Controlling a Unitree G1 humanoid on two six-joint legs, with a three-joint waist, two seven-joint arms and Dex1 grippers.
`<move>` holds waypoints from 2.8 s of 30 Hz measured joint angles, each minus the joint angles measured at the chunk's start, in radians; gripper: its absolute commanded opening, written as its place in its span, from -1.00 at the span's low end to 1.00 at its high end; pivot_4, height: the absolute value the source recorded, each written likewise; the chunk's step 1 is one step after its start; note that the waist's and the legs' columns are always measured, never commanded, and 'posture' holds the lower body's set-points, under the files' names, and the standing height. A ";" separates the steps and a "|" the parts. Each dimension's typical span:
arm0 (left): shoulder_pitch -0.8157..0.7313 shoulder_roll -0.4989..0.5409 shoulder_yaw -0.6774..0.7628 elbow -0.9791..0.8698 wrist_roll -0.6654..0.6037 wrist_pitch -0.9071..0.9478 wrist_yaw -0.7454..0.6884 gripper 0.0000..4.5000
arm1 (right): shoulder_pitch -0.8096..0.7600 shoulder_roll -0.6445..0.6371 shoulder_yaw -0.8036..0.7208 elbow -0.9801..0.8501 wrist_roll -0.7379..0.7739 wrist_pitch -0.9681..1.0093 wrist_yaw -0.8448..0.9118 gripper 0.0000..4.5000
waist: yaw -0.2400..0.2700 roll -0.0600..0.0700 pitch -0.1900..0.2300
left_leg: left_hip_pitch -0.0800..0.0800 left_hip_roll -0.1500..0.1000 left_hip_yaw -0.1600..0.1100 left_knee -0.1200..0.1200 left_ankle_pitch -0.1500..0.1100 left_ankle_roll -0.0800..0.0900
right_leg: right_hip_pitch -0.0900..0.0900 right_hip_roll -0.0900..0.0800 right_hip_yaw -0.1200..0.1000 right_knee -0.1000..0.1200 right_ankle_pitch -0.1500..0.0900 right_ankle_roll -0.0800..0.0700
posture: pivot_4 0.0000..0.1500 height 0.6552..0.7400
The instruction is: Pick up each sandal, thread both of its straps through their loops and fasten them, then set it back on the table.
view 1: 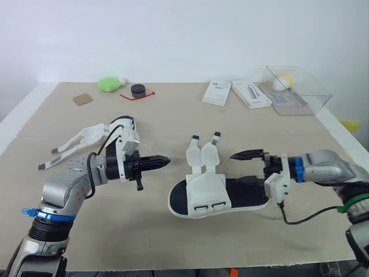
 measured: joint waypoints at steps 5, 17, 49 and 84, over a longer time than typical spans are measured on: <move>0.032 -0.055 -0.094 0.051 0.072 -0.062 -0.001 -0.98 | 0.110 0.048 -0.129 -0.224 0.405 0.532 0.170 1.00 | -0.002 0.000 0.000 | 0.001 0.002 0.001 0.000 0.000 0.004 | 0.000 0.003 0.002 0.000 0.002 -0.003 | 1.00 1.00; 0.098 -0.062 -0.186 0.073 0.190 -0.111 0.003 -0.98 | 0.160 0.258 -0.432 -0.696 1.116 2.096 -0.212 1.00 | 0.009 0.000 -0.001 | -0.004 0.005 -0.004 0.000 0.000 0.005 | -0.005 0.011 0.002 0.002 -0.001 -0.001 | 1.00 1.00; 0.112 -0.094 -0.199 0.095 0.261 -0.183 0.041 -1.00 | -0.239 0.711 -0.958 0.039 1.111 2.343 -0.766 0.39 | 0.000 0.003 -0.004 | -0.006 0.006 -0.005 0.000 0.002 0.019 | -0.007 0.015 0.003 0.002 -0.001 0.000 | 1.00 1.00; 0.084 -0.096 -0.203 0.147 0.266 -0.214 0.026 -1.00 | 0.269 0.429 -0.225 -0.965 0.428 0.872 0.567 -0.99 | 0.001 0.002 -0.006 | -0.012 0.007 -0.006 -0.001 0.004 0.018 | -0.019 0.017 0.003 0.005 -0.004 -0.001 | 1.00 1.00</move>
